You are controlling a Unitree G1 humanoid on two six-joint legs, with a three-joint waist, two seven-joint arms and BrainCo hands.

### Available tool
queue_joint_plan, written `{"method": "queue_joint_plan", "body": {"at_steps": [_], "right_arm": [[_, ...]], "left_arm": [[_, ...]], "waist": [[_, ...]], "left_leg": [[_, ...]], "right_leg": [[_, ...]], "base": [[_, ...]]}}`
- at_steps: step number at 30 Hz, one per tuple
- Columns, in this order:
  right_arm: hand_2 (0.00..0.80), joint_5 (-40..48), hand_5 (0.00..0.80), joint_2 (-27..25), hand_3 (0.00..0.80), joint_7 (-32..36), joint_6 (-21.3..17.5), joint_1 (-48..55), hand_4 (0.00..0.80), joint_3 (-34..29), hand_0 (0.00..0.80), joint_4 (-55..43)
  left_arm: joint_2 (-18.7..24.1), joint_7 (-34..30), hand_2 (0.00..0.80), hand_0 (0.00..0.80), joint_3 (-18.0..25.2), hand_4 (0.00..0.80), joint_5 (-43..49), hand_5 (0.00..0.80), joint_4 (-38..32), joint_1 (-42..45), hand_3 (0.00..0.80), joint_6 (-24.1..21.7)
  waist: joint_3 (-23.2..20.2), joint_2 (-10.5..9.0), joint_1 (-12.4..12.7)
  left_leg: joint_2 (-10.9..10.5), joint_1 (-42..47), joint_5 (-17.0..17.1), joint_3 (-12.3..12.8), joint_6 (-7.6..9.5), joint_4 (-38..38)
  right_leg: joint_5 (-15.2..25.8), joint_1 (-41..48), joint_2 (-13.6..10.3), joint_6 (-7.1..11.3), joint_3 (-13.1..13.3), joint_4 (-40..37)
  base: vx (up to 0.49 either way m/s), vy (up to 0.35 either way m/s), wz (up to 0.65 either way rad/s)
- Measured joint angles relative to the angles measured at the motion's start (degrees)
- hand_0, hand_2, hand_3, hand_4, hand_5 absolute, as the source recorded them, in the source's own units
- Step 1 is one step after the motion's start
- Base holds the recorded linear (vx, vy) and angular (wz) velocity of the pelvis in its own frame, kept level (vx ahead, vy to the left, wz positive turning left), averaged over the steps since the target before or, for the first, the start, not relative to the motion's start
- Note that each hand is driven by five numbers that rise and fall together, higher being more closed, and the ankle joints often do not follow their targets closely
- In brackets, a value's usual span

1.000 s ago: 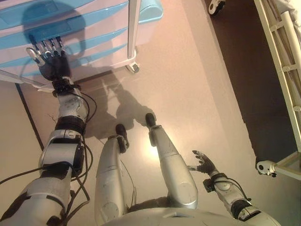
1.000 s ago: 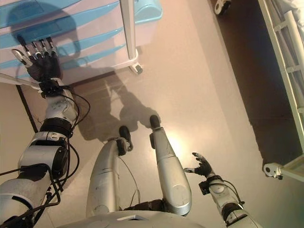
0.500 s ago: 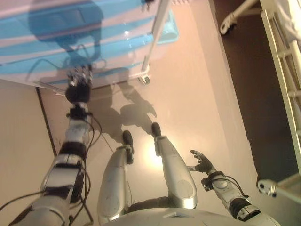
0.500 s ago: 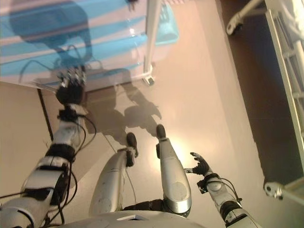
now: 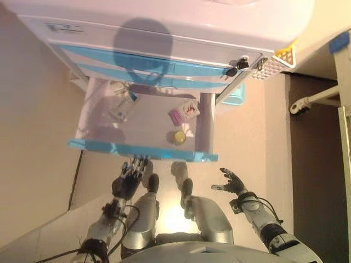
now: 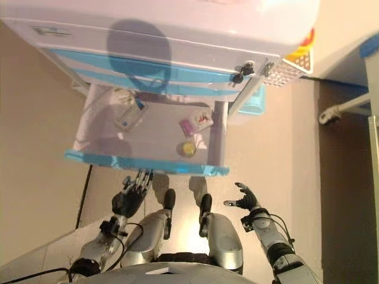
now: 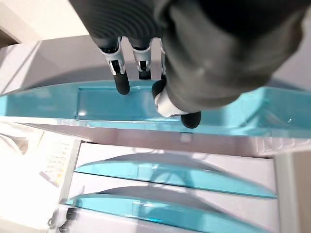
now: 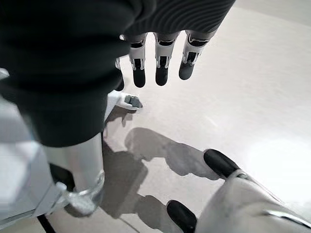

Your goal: Open the drawer and pick up the medicine

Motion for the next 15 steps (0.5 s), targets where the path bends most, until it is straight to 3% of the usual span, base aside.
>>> {"method": "queue_joint_plan", "body": {"at_steps": [2, 8, 12, 15], "right_arm": [[0.0, -0.1, 0.0, -0.1, 0.0, 0.1, -0.1, 0.6, 0.0, -0.2, 0.0, 2.8], [0.0, -0.1, 0.0, -1.0, 0.0, 0.1, -1.0, 0.7, 0.0, -2.3, 0.0, 11.1], [0.0, -0.2, 0.0, -1.8, 0.0, 0.0, -1.3, 1.6, 0.0, -2.7, 0.0, 13.3], [0.0, -1.4, 0.0, -3.1, 0.0, -0.2, -1.2, 3.0, 0.0, -2.7, 0.0, 14.2]], "left_arm": [[-0.7, 0.0, 0.8, 0.8, 0.5, 0.8, 2.2, 0.8, 5.5, 2.3, 0.8, 1.7], [-0.8, 3.9, 0.8, 0.8, 5.7, 0.8, 10.1, 0.8, 12.5, 3.7, 0.8, 5.4], [0.1, 4.8, 0.8, 0.8, 6.8, 0.8, 16.9, 0.8, 15.7, 3.6, 0.8, 4.6], [0.4, 4.9, 0.8, 0.8, 6.4, 0.8, 21.5, 0.8, 16.8, 4.2, 0.8, 0.8]], "waist": [[-5.3, 0.87, 0.4], [-13.4, 3.73, 2.1], [-16.0, 4.29, 2.1], [-17.0, 5.26, 2.0]], "left_leg": [[0.2, -0.2, 0.5, -0.8, -0.69, -0.9], [1.2, 0.4, 2.0, -2.0, -1.66, -2.4], [1.8, 0.3, 2.9, -2.0, -2.24, -3.2], [1.9, 0.3, 3.0, -1.9, -2.22, -3.3]], "right_leg": [[0.0, 0.9, 0.3, -0.11, -1.4, -1.8], [0.4, 3.0, 1.7, -1.33, -3.8, -4.1], [0.1, 3.3, 2.3, -1.74, -4.9, -4.5], [0.1, 3.1, 2.3, -1.67, -4.9, -4.4]], "base": [[0.019, -0.087, 0.53], [-0.007, -0.028, 0.27], [-0.002, 0.016, 0.13], [0.0, 0.02, 0.01]]}}
